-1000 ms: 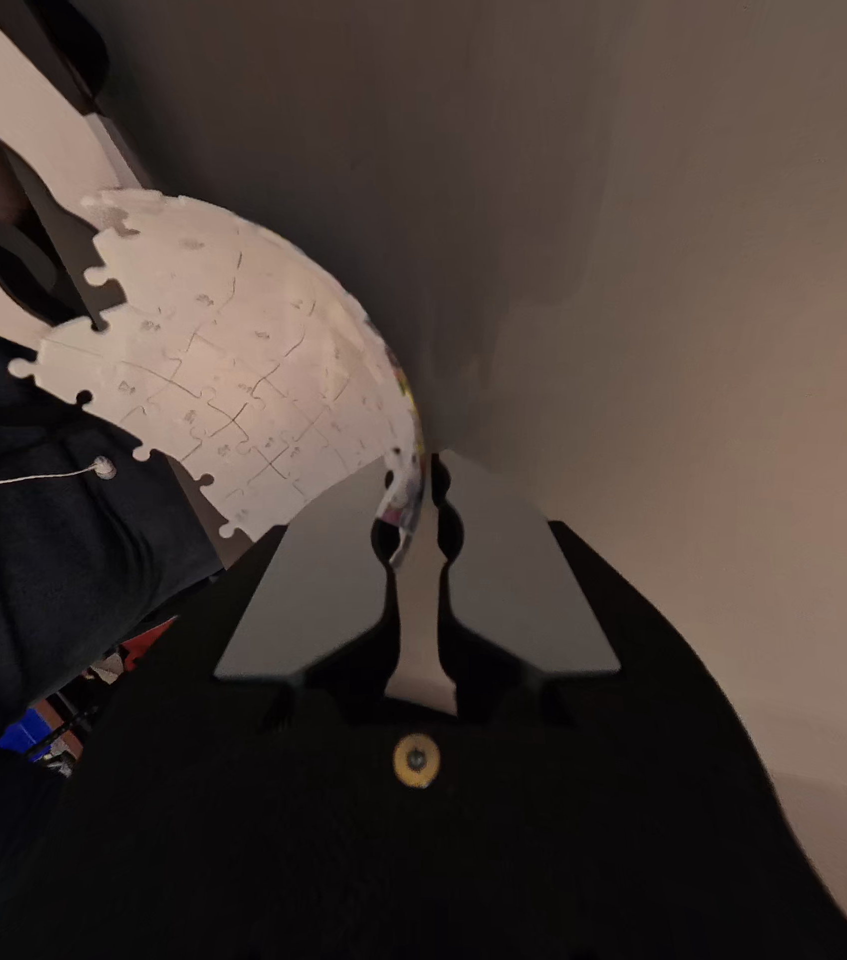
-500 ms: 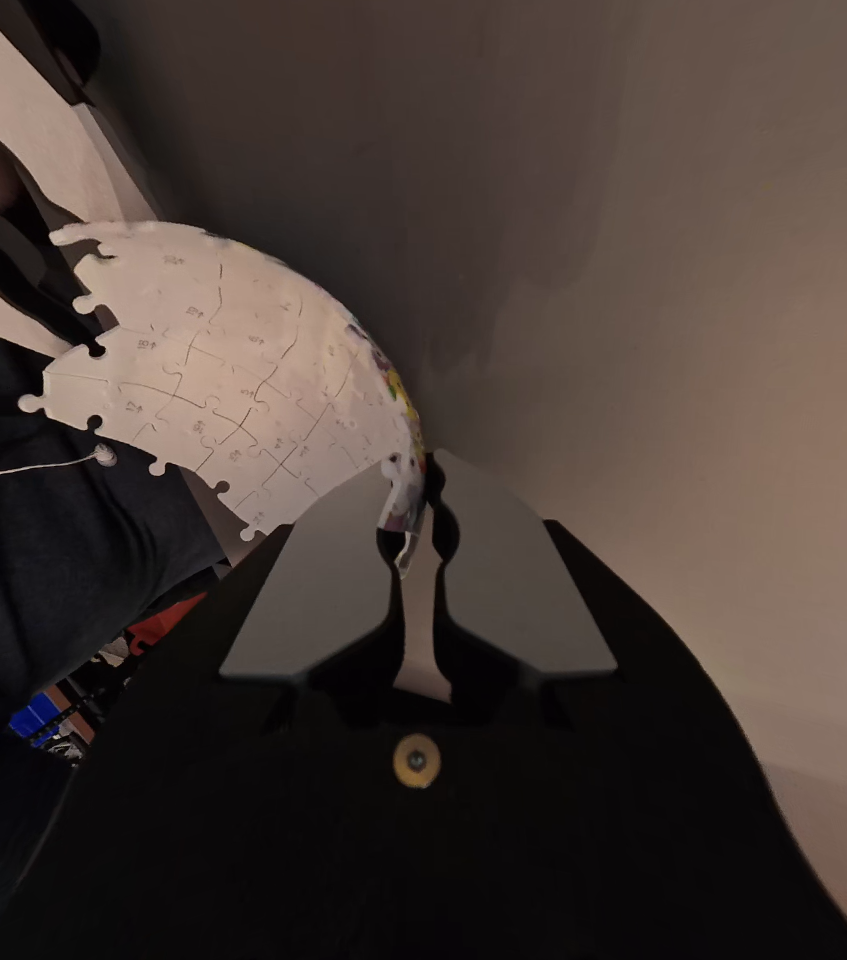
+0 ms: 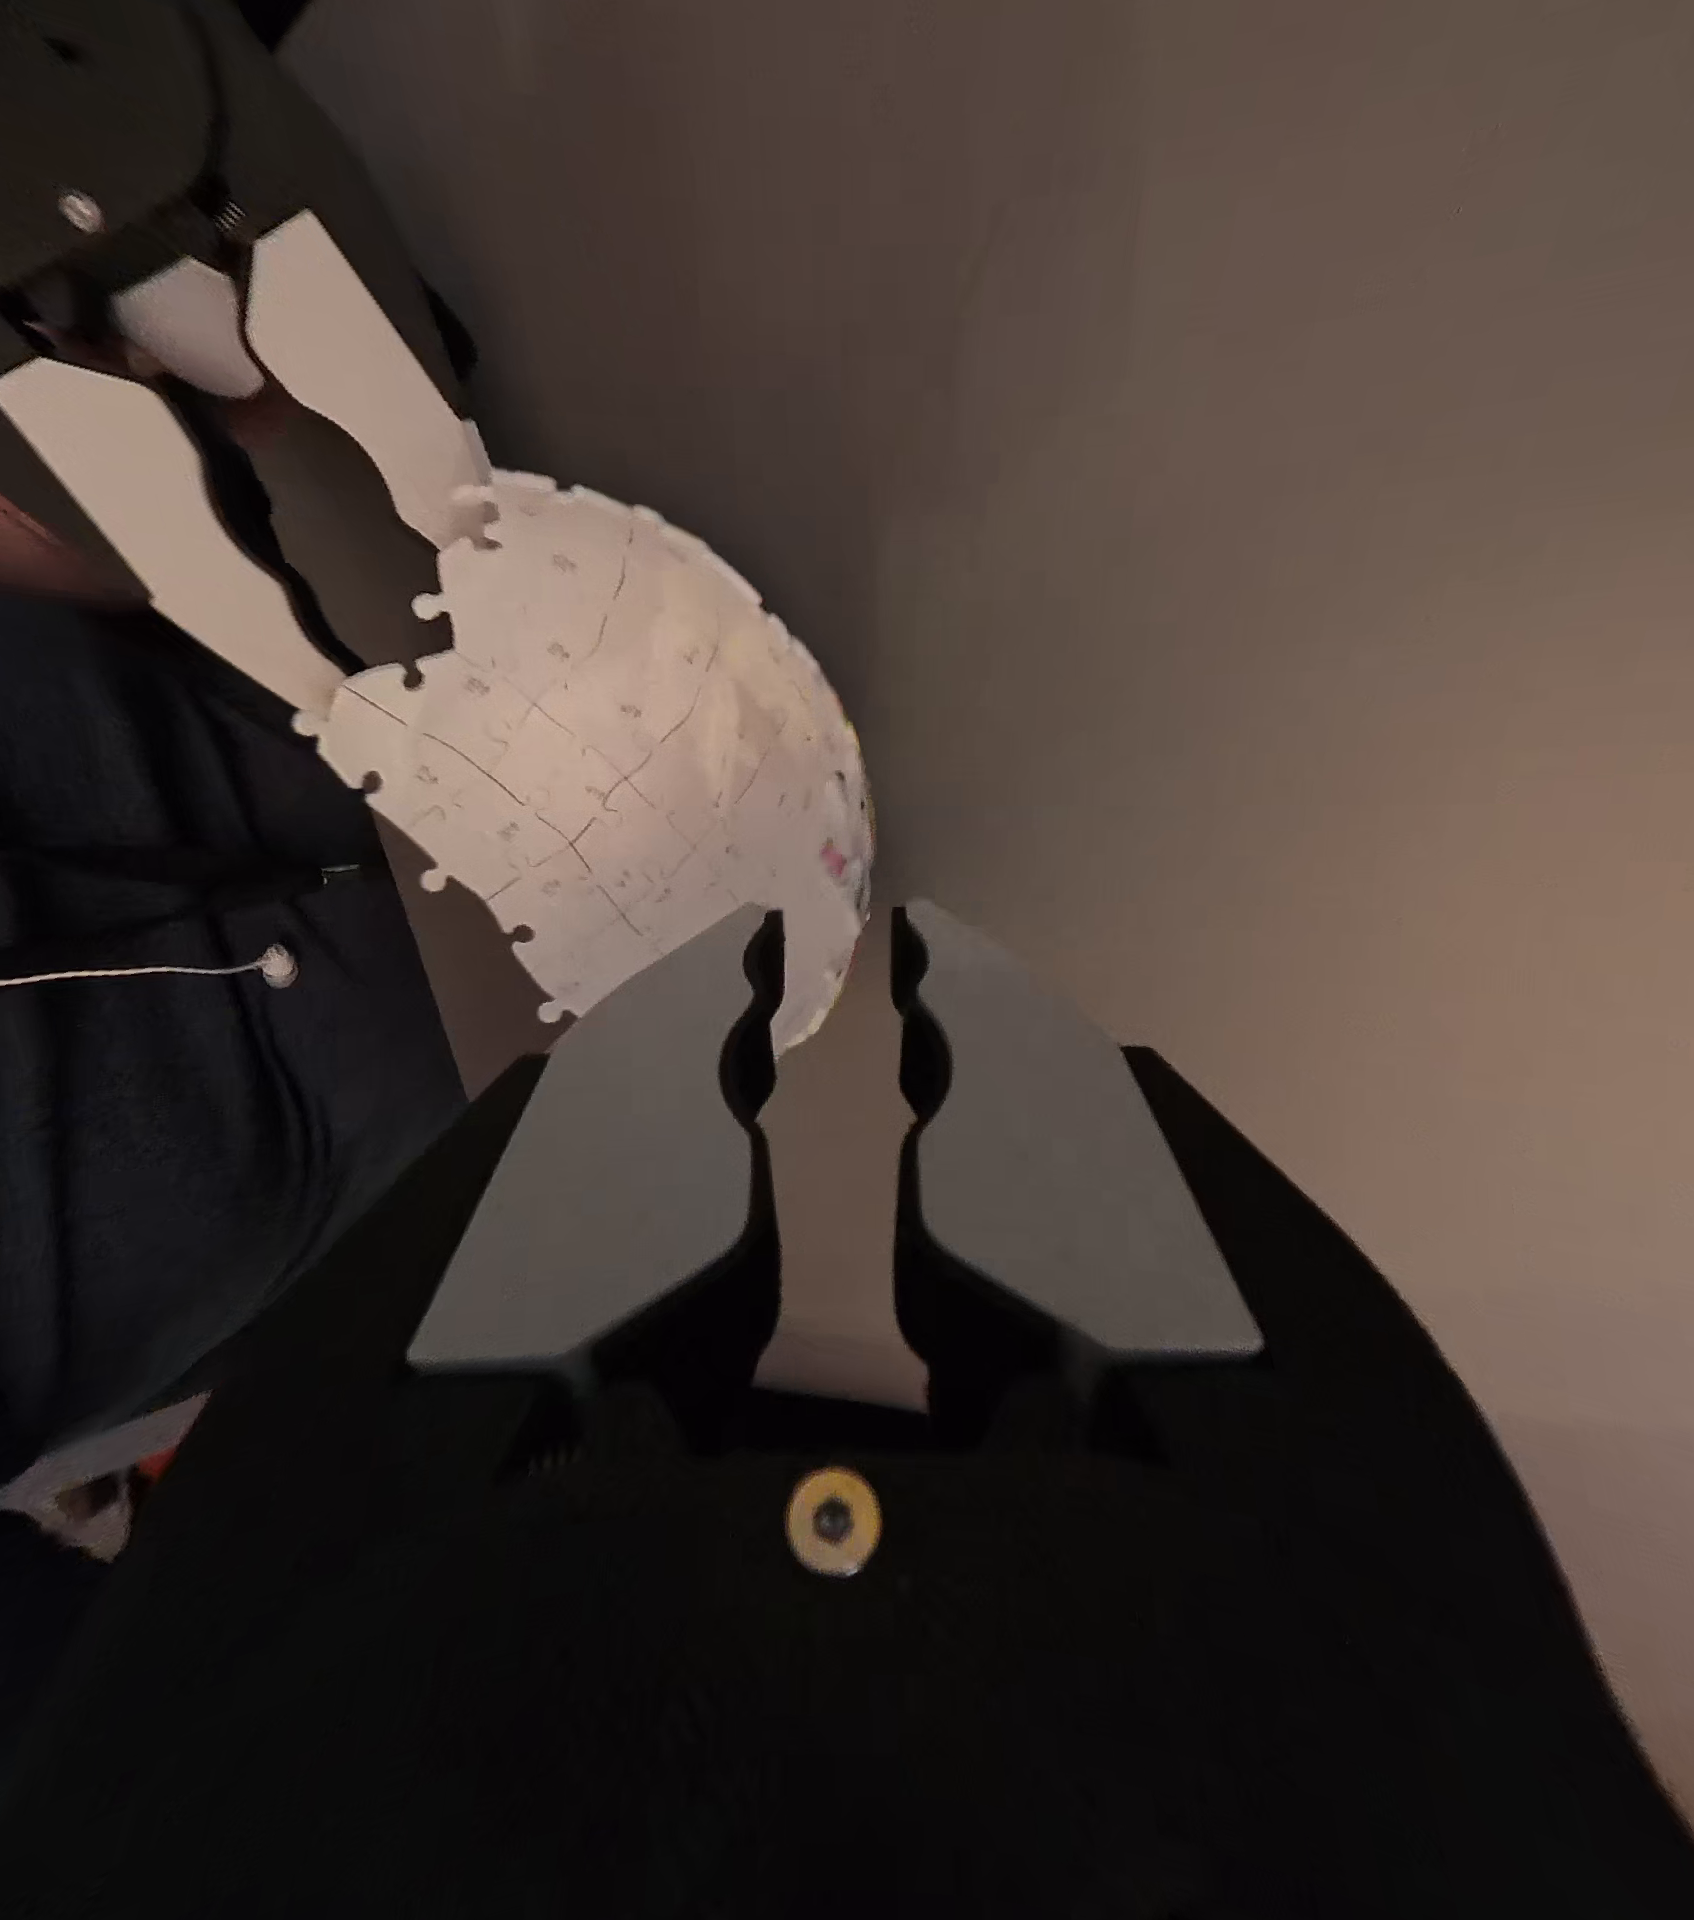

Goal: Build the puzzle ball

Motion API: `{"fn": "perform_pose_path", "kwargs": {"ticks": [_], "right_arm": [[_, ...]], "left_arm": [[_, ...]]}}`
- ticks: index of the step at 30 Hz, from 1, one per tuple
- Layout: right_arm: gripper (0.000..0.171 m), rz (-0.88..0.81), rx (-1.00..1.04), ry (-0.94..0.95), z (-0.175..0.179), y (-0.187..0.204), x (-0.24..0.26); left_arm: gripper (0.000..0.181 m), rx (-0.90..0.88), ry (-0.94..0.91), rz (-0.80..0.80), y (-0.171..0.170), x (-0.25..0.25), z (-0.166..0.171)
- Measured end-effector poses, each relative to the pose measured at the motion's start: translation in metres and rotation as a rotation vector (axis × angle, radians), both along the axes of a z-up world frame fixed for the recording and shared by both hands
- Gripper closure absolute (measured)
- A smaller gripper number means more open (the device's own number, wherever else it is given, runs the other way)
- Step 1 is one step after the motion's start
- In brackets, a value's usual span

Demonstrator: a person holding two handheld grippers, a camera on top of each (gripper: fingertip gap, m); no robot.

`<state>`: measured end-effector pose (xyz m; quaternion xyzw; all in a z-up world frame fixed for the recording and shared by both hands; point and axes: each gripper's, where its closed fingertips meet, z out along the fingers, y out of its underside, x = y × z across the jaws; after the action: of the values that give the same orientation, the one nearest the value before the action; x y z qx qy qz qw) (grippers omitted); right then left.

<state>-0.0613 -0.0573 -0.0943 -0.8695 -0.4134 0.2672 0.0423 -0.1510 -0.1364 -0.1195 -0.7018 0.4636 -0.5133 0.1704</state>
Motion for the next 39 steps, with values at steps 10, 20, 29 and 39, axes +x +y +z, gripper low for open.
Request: {"fn": "perform_pose_path", "kwargs": {"ticks": [10,20,29,39], "right_arm": [[0.151,-0.201,0.215,0.327,0.026,-0.009,0.017],[0.140,-0.252,0.206,0.409,0.007,-0.020,0.012],[0.170,-0.056,0.584,0.227,0.032,-0.018,-0.034],[0.170,0.429,0.821,-0.225,-0.032,-0.012,-0.054]], "left_arm": [[0.152,0.017,-0.010,-0.042,-0.019,0.005,0.006],[0.151,0.006,-0.064,0.156,0.043,-0.029,0.036],[0.149,-0.193,-0.122,0.070,0.091,-0.004,0.036],[0.181,-0.169,0.173,-0.040,0.090,0.006,-0.015]]}}
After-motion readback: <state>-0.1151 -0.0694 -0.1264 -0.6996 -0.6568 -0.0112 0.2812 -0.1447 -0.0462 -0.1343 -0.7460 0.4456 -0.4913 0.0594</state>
